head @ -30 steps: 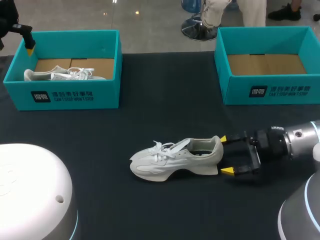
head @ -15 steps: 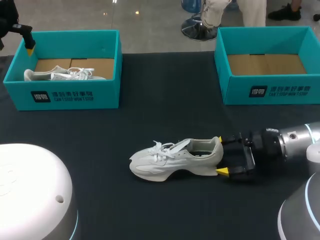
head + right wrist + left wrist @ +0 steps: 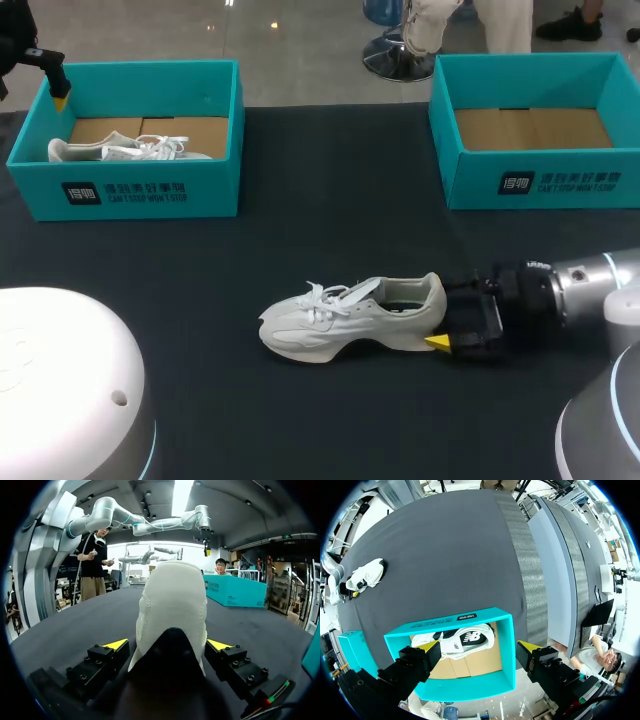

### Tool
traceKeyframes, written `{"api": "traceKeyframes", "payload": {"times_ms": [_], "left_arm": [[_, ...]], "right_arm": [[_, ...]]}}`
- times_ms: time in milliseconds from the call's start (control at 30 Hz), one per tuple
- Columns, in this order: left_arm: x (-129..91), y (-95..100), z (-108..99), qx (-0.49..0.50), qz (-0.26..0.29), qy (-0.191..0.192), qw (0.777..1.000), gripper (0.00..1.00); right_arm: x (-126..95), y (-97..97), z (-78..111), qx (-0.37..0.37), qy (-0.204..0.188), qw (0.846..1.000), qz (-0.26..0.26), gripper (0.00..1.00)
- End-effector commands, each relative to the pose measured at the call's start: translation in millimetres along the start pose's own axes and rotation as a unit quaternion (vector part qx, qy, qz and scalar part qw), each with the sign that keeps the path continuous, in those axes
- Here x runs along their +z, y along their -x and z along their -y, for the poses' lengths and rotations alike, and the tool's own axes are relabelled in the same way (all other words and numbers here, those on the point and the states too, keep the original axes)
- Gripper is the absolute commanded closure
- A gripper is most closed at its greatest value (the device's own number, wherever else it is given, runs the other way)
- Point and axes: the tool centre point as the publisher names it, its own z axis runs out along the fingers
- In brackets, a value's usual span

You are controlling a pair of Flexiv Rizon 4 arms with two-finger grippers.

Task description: Take the shoe out of the shoebox, open the shoe tongue, remove and reinsert the insole, then place the shoe into the shoebox

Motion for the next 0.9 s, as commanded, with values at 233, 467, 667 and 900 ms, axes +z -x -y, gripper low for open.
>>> {"api": "traceKeyframes", "payload": {"times_ms": [233, 467, 667, 900], "left_arm": [[-0.3, -0.3, 1.1, 0.0, -0.001, 0.001, 1.0, 0.0], [-0.3, -0.3, 1.1, 0.0, -0.001, 0.001, 1.0, 0.0], [-0.3, -0.3, 1.1, 0.0, -0.001, 0.001, 1.0, 0.0], [-0.3, -0.3, 1.1, 0.0, -0.001, 0.001, 1.0, 0.0]], "right_arm": [[6.7, 2.3, 7.1, 0.015, 0.005, 1.0, -0.008, 0.0], [11.3, 1.0, 11.7, 0.023, 0.009, 1.0, -0.011, 0.0], [13.1, 0.9, 13.6, 0.027, 0.011, 1.0, -0.012, 0.32], [14.9, 0.6, 15.1, 0.032, 0.015, 0.999, -0.004, 1.0]]}}
